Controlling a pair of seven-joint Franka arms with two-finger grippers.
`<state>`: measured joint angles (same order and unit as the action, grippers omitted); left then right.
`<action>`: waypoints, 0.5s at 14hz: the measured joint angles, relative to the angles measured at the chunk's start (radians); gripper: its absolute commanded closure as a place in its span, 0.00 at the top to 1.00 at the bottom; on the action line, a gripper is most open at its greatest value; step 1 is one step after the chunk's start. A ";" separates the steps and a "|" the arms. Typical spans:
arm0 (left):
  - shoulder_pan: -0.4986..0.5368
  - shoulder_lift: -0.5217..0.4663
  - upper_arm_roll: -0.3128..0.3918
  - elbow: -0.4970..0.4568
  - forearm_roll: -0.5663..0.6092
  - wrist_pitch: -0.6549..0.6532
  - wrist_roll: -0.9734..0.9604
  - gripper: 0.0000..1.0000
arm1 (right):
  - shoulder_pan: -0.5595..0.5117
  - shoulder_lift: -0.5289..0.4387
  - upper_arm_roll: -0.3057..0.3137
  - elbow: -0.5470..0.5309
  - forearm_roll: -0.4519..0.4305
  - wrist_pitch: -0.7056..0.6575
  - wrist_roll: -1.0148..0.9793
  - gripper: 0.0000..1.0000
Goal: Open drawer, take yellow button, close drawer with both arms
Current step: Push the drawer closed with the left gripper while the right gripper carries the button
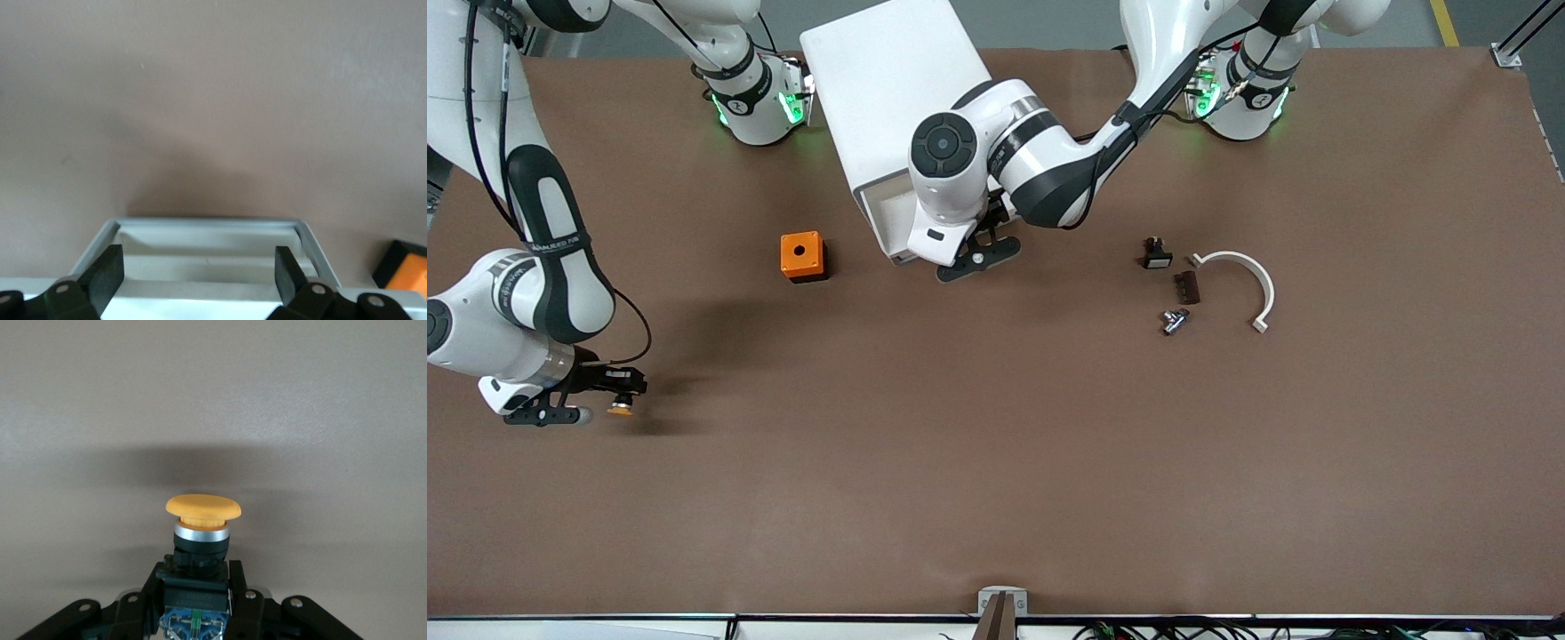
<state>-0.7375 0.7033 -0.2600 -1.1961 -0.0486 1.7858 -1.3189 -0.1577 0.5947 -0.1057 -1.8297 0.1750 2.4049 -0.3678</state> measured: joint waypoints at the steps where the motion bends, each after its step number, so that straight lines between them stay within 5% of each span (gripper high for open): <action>1: -0.003 0.000 0.000 -0.002 -0.021 0.000 -0.003 0.99 | -0.003 0.009 0.000 0.000 0.000 0.015 0.000 0.00; 5: -0.018 0.001 0.000 -0.016 -0.122 -0.001 -0.050 0.99 | -0.010 0.031 0.000 0.000 0.001 0.040 0.000 0.05; 6: -0.020 0.001 0.000 -0.022 -0.145 -0.001 -0.057 0.99 | -0.010 0.037 0.000 0.000 0.002 0.048 0.006 0.33; 7: -0.023 0.002 0.000 -0.027 -0.163 -0.001 -0.059 0.99 | -0.010 0.043 0.002 0.000 0.002 0.052 0.019 0.99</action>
<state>-0.7601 0.7049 -0.2598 -1.2232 -0.2118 1.7845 -1.3783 -0.1675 0.6374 -0.1036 -1.8296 0.1768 2.4564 -0.3484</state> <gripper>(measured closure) 0.004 0.586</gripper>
